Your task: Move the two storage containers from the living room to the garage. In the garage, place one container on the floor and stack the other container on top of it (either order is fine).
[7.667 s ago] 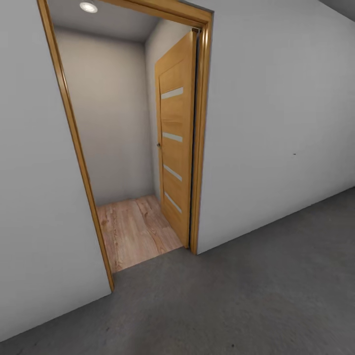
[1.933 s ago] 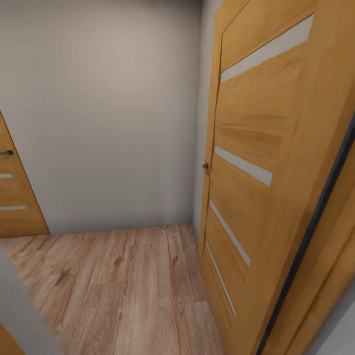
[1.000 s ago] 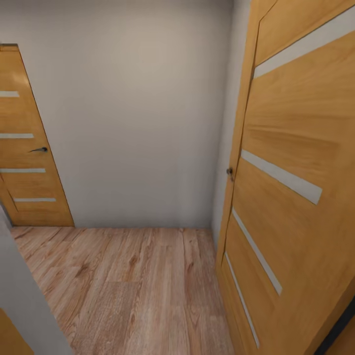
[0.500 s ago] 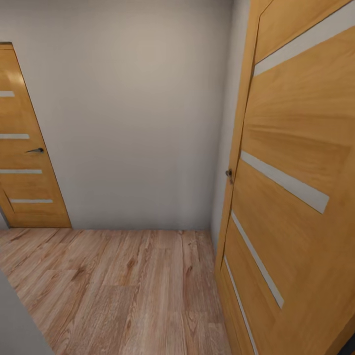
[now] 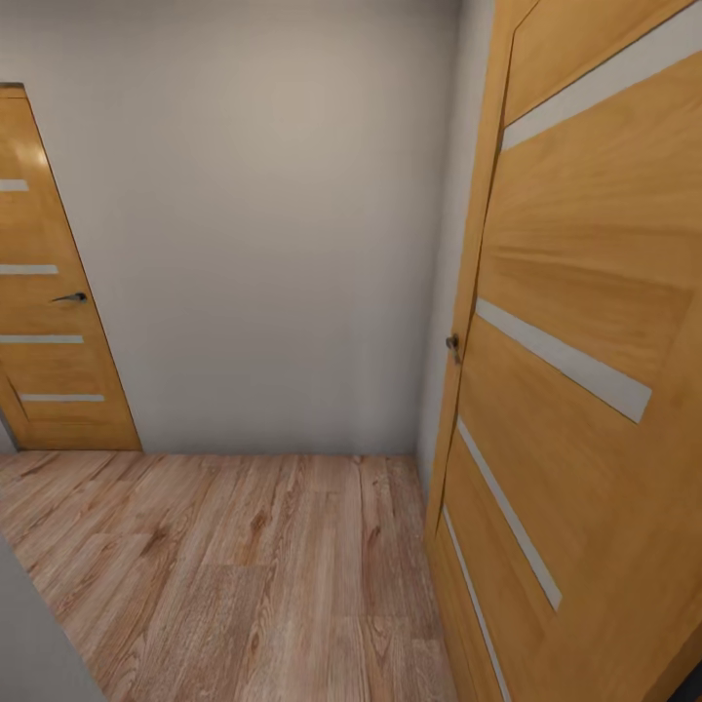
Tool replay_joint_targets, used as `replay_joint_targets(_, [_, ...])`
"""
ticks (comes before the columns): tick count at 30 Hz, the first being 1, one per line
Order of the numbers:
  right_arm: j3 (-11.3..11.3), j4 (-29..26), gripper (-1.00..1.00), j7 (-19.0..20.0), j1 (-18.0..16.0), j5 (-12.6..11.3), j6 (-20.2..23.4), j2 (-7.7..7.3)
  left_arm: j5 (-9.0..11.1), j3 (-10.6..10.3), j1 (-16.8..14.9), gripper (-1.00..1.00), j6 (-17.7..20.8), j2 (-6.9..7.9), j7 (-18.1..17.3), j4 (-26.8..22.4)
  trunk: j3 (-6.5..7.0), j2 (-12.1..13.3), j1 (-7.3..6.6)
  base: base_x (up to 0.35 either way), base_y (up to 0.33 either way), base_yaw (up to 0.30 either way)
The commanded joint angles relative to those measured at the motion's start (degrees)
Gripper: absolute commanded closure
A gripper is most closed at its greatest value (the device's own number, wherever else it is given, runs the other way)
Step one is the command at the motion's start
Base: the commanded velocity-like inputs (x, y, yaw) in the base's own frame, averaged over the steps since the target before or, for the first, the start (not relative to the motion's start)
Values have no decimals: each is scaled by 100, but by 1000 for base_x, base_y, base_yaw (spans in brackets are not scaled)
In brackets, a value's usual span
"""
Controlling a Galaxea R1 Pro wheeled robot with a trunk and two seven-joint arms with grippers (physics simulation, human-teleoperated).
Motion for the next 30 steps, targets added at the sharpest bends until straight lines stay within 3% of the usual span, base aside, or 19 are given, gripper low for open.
replay_joint_targets(1, [48,18,-100,-5,-7,-52,-30,4,50,-12,-3,-100,9,0,8,-3,-6,-4,0,0,0,0])
replay_joint_targets(30, [48,18,-100,-4,-7,-52,-39,1,58,-12,-3,-100,9,0,8,-3,-6,-4,0,0,43,0])
